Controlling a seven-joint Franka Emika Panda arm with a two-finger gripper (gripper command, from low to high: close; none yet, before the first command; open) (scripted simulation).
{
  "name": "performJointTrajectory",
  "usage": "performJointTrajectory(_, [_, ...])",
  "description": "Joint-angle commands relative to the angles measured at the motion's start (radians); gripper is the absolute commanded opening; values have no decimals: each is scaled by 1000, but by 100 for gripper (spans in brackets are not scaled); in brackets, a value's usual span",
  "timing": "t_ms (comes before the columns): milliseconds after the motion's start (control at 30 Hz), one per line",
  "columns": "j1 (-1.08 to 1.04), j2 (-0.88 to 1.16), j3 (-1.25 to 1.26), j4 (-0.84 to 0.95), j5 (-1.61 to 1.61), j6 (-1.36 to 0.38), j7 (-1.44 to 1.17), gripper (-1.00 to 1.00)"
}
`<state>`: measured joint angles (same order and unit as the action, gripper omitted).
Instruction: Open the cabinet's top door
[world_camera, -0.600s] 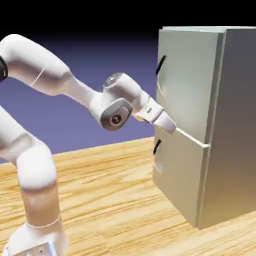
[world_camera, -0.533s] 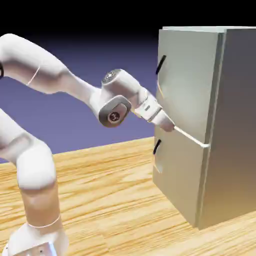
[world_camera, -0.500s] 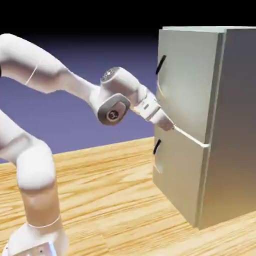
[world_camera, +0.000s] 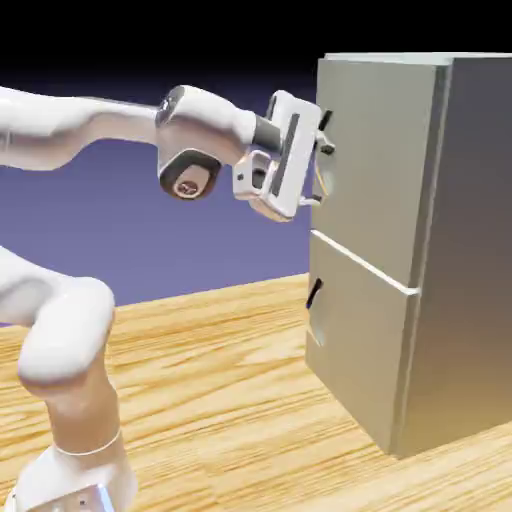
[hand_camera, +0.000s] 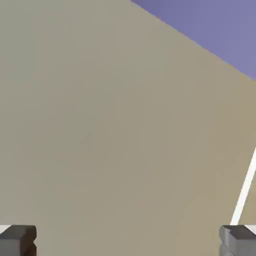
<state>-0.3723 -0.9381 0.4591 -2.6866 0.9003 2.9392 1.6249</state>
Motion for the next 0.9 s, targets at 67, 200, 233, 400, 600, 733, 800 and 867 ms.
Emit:
performJointTrajectory(67, [-56, -53, 67, 18, 131, -14, 128, 0])
performJointTrajectory(200, [-130, -125, 155, 42, 305, -33, 299, 0])
performJointTrajectory(233, [-149, -142, 177, 48, 348, -38, 342, 0])
performJointTrajectory(400, [-241, -231, 288, 78, 566, -61, 555, 0])
performJointTrajectory(600, [-353, -338, 421, 113, 827, -90, 811, 0])
performJointTrajectory(733, [-427, -409, 510, 137, 1000, -109, 982, 0])
performJointTrajectory(800, [-464, -445, 555, 149, 1087, -118, 1068, 0])
performJointTrajectory(867, [-501, -480, 599, 161, 1174, -128, 1153, 0])
